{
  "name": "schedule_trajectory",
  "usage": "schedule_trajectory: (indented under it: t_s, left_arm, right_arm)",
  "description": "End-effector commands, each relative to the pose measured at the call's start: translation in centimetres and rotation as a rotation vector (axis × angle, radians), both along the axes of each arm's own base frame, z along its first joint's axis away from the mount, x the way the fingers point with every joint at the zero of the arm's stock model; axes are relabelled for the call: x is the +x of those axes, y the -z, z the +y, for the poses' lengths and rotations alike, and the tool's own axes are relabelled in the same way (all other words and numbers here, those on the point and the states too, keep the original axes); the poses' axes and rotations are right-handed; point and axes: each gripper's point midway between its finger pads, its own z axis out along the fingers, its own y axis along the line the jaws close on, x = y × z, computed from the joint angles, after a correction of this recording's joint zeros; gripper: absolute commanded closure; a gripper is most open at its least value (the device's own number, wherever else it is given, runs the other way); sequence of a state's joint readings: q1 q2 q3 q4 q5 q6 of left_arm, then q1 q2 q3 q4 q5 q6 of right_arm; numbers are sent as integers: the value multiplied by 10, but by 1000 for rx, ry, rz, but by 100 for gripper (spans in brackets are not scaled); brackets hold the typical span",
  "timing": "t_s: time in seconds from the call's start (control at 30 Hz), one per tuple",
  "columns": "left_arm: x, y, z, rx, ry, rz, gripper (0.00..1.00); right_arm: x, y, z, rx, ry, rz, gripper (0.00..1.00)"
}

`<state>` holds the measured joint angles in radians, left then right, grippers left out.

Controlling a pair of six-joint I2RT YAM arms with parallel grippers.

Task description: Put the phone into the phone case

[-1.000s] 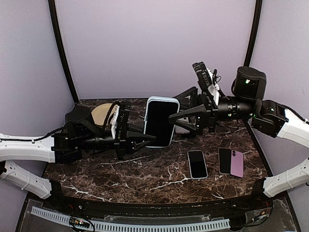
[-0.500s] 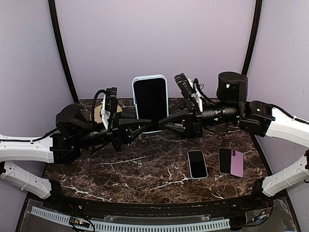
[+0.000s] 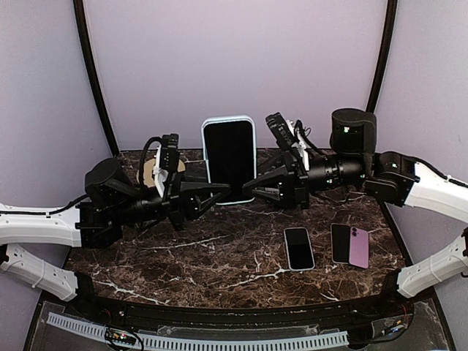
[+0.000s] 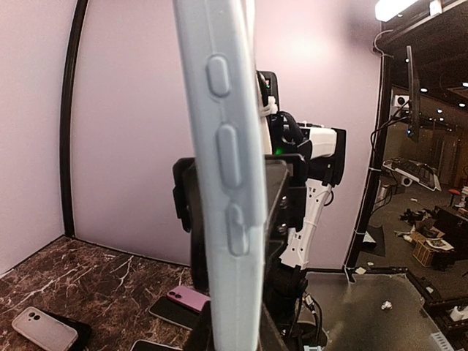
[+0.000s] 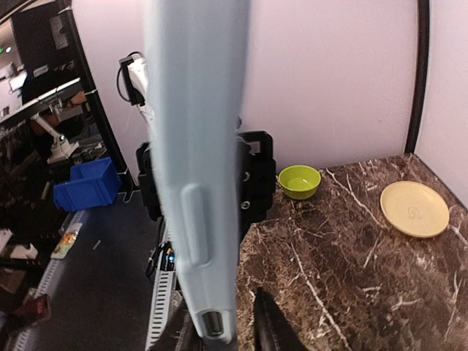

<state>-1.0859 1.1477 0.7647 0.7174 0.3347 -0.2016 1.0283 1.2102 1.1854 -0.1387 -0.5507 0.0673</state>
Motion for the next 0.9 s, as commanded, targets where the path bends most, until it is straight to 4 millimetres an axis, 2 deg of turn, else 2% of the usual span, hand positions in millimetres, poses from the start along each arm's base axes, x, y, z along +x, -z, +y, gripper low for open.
schedule_trajectory:
  t_s: [0.0, 0.1, 0.33, 0.4, 0.53, 0.57, 0.73, 0.8, 0.83, 0.87]
  left_arm:
    - [-5, -18, 4, -21, 0, -82, 100]
    - [-1, -2, -1, 35, -11, -62, 100]
    - [-6, 12, -7, 78, 16, -59, 100]
    - [-6, 13, -8, 82, 20, -58, 100]
    - [-8, 15, -9, 86, 30, -59, 100]
    - [-8, 15, -9, 86, 31, -58, 100]
    - [-9, 18, -10, 97, 41, -57, 100]
    - [-10, 16, -10, 93, 45, -60, 88]
    - [-10, 13, -10, 87, 46, -66, 73]
    - [-11, 10, -10, 80, 46, -71, 67]
  right_arm:
    - [0, -38, -9, 59, 22, -57, 63]
    - [1, -49, -8, 69, 22, -84, 62]
    - [2, -59, -1, 85, 4, -101, 61]
    - [1, -60, 1, 90, -6, -96, 67]
    - [0, -61, 3, 94, -22, -97, 96]
    - [-1, -61, 2, 98, -25, -98, 100]
    - [-6, -64, -1, 123, -38, -103, 100]
    - [-7, -64, -2, 126, -46, -102, 100]
    - [-8, -64, -2, 126, -49, -102, 100]
    - [-8, -64, -2, 125, -51, -100, 100]
